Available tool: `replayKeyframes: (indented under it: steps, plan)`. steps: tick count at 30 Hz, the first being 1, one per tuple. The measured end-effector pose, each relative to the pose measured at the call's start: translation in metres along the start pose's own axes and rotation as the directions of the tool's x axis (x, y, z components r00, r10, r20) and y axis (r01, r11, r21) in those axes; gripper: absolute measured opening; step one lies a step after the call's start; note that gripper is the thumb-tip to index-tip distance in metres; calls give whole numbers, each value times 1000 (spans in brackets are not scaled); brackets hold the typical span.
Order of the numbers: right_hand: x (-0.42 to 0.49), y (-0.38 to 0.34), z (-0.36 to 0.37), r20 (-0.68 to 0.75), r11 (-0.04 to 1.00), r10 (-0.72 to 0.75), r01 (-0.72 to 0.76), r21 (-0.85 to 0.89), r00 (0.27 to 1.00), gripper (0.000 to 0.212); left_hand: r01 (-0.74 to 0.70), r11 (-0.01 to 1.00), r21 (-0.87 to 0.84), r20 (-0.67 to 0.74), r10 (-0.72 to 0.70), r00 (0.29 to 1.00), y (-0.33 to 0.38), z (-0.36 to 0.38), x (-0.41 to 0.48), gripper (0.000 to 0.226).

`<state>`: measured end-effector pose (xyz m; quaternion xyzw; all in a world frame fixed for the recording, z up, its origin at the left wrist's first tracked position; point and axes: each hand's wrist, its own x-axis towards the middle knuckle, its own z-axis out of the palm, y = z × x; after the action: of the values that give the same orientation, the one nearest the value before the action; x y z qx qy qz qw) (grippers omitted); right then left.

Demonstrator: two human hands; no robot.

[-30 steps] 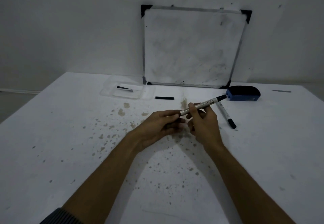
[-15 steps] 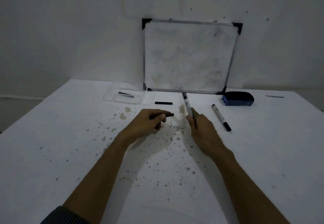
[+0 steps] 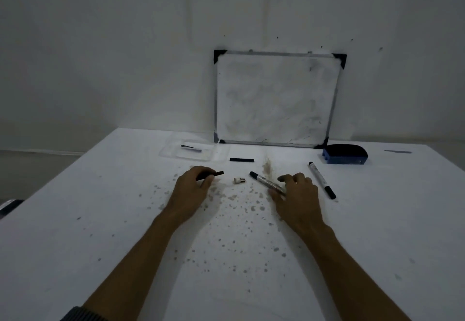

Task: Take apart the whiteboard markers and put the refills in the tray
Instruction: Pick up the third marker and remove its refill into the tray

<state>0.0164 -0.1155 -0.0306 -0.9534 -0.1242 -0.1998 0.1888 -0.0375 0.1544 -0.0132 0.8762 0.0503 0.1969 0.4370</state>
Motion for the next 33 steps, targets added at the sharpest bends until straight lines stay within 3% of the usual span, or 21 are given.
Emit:
replayKeyframes:
  steps: [3,6,10,15,18,22,33]
  plan:
    - [4,-34,0,-35,986,-129,132,105,991,48,-52,997,48,6,52,999,-12,-23,-1,14]
    - [22,-80,16,79,939,-255,227,257,964,45,-92,986,139,-11,94,995,-28,-50,10,15]
    - [58,-132,49,187,936,-344,319,151,920,48,-151,945,288,-40,170,985,-39,-87,49,15]
    - [72,-155,86,103,960,-270,260,102,957,40,-186,924,336,-13,201,979,-28,-116,132,17]
    - [68,-151,95,12,975,-199,197,105,980,35,-230,907,354,157,184,970,-20,-104,177,21]
    - [69,-149,99,-39,986,-149,152,62,988,30,-238,871,430,409,47,911,-22,-73,217,22]
    - [69,-150,102,-96,982,-150,160,99,984,22,-212,782,586,453,-99,886,-40,-45,230,29]
